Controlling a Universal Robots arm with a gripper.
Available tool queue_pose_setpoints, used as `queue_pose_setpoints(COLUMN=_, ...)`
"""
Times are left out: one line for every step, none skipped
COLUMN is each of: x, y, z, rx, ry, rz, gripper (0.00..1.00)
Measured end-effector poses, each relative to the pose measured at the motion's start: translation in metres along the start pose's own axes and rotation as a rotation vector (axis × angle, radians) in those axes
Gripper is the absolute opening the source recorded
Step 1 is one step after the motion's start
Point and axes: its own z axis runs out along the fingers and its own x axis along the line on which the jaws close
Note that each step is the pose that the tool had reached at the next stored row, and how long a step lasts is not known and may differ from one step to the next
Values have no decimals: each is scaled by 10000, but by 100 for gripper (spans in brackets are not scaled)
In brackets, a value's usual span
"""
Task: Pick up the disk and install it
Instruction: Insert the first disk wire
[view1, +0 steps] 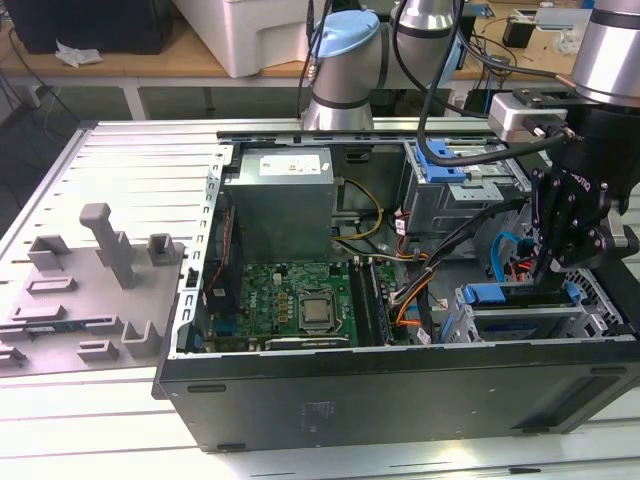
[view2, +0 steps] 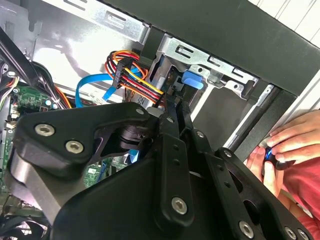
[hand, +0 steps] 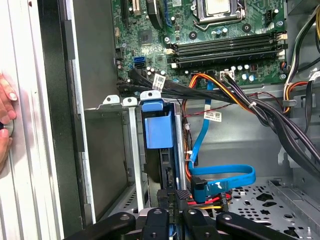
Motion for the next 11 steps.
queue_pose_setpoints(x=0, y=0, z=0, rx=0, ry=0, rz=0, gripper=17)
queue_pose_setpoints(x=0, y=0, z=0, rx=0, ry=1, rz=0, gripper=17)
queue_pose_setpoints(x=0, y=0, z=0, rx=0, ry=0, rz=0, gripper=17)
queue_pose_setpoints(x=0, y=0, z=0, rx=0, ry=0, rz=0, gripper=17)
queue_pose_setpoints(x=0, y=0, z=0, rx=0, ry=-1, rz=0, gripper=17)
queue_pose_setpoints(x=-1, y=0, z=1, rx=-1, ry=-11, rz=0, gripper=17)
queue_pose_setpoints(x=-1, y=0, z=1, rx=-1, ry=-17, rz=1, gripper=17)
queue_pose_setpoints(x=0, y=0, z=0, rx=-2, ry=-23, rz=1, gripper=17)
queue_pose_setpoints(x=1, y=0, z=0, rx=-2, ry=-46, rz=2, gripper=17)
queue_pose_setpoints(x=1, y=0, z=0, rx=0, ry=-83, rz=4, gripper=17)
queue_pose_setpoints(x=1, y=0, z=0, rx=2, ry=-114, rz=6, gripper=17)
